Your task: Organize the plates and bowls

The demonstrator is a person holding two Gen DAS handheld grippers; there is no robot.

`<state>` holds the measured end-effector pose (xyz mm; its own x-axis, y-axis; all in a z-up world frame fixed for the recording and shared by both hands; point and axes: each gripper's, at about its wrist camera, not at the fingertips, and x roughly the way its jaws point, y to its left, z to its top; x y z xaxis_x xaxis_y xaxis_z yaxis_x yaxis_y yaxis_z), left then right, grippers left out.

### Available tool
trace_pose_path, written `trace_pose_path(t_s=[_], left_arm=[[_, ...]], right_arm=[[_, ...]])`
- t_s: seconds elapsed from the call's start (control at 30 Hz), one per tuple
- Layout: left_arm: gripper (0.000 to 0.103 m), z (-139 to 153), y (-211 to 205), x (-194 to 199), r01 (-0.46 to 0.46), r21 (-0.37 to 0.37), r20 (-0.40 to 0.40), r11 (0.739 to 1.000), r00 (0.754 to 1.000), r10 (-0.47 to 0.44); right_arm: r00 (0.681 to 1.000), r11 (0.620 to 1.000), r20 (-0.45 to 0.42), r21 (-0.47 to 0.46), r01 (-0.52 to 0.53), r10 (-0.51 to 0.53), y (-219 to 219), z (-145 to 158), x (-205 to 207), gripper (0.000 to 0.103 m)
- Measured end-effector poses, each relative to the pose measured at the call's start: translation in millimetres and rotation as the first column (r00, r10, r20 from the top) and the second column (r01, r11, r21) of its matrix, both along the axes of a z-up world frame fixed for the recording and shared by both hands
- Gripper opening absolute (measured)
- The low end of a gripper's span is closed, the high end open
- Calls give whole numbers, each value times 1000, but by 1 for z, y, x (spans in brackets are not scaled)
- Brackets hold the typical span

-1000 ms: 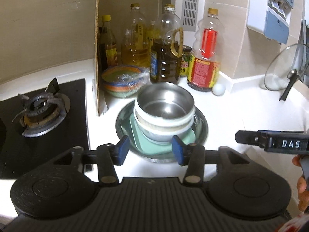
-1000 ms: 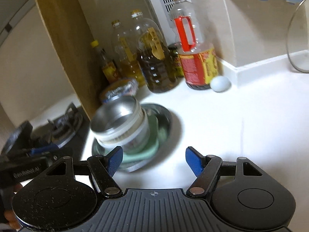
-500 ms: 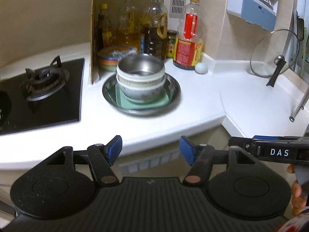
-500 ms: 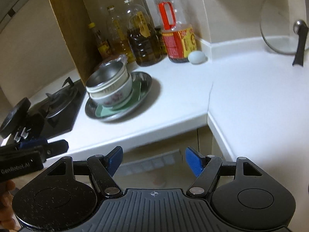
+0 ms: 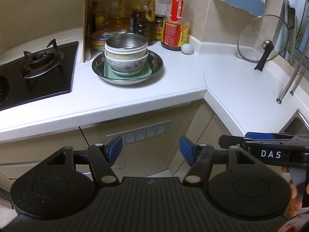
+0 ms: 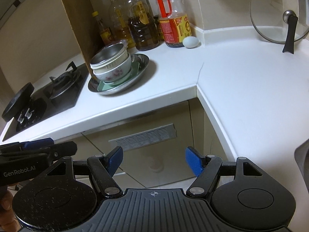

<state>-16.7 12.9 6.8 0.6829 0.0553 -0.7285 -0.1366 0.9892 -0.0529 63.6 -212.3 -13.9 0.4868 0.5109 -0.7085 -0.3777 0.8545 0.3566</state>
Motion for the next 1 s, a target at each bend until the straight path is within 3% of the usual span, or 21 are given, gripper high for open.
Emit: trace_pose_path(t_s=[1.0], left_arm=[[63, -4, -15, -5, 22, 14, -8, 1000, 1000, -22]], right_arm=[[1000, 1000, 3, -17, 9, -9, -12, 2, -16, 72]])
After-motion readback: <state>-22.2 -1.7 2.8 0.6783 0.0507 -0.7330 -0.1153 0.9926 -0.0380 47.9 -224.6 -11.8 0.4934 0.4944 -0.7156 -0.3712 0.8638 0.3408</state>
